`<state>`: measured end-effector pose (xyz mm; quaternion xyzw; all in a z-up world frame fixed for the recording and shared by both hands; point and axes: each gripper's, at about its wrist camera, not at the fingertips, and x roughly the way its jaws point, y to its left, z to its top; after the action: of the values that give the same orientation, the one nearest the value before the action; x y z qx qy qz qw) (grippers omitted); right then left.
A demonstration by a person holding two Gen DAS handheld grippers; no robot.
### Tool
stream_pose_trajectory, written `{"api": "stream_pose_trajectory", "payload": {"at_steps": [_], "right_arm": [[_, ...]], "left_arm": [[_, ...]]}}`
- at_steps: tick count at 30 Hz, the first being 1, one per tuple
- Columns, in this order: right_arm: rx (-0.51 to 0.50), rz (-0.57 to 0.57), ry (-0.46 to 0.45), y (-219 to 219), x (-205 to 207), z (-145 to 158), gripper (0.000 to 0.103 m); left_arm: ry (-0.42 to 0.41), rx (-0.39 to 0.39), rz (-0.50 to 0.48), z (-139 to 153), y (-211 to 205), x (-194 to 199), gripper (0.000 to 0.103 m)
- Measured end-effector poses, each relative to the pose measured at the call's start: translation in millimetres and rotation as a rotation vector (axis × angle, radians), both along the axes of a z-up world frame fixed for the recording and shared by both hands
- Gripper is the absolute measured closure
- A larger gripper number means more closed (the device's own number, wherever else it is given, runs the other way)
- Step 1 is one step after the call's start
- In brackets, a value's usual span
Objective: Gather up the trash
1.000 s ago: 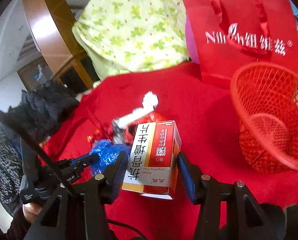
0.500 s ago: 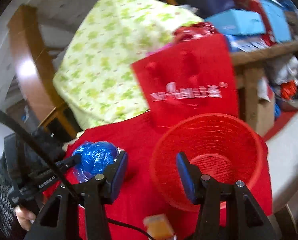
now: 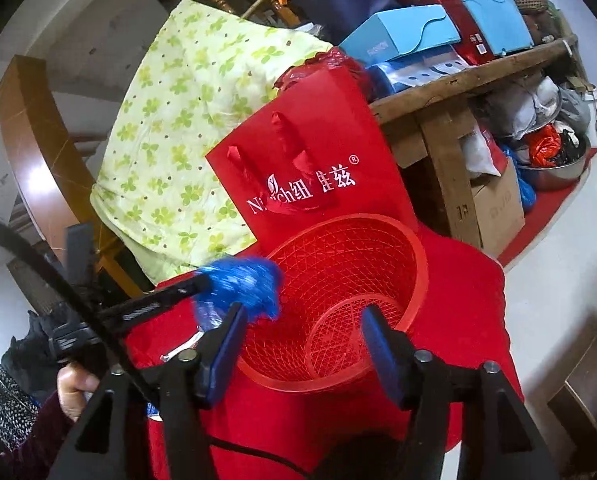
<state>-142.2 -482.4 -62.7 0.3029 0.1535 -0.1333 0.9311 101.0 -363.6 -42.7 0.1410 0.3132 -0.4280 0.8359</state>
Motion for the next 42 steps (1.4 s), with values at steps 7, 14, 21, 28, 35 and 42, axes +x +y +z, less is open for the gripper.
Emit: {"api": "stream_pose_trajectory", "payload": {"at_steps": [7,14,21,28,35,42], "right_arm": [[-0.084,0.12,-0.06,31,12,15,0.032],[-0.2,0.423,-0.019,126,75,13,0.029],[-0.266,0.443,0.305,199,227,-69,0.028],[-0.39,0.21,0.458,164,333,-136,0.028],[-0.323,0.188,0.523,121,366,-161,0.009],[-0.354,0.206,0.537,125,367,-166,0.001]], "left_arm": [[-0.111,-0.084,0.103,16,78,0,0.041],[-0.189,-0.027,0.452,-10,239,40,0.03],[-0.022,0.112,0.826,-107,380,101,0.03],[0.129,0.081,1.009,-177,441,151,0.03],[0.059,0.07,1.029,-193,434,180,0.013],[0.079,0.065,1.04,-199,438,189,0.003]]}}
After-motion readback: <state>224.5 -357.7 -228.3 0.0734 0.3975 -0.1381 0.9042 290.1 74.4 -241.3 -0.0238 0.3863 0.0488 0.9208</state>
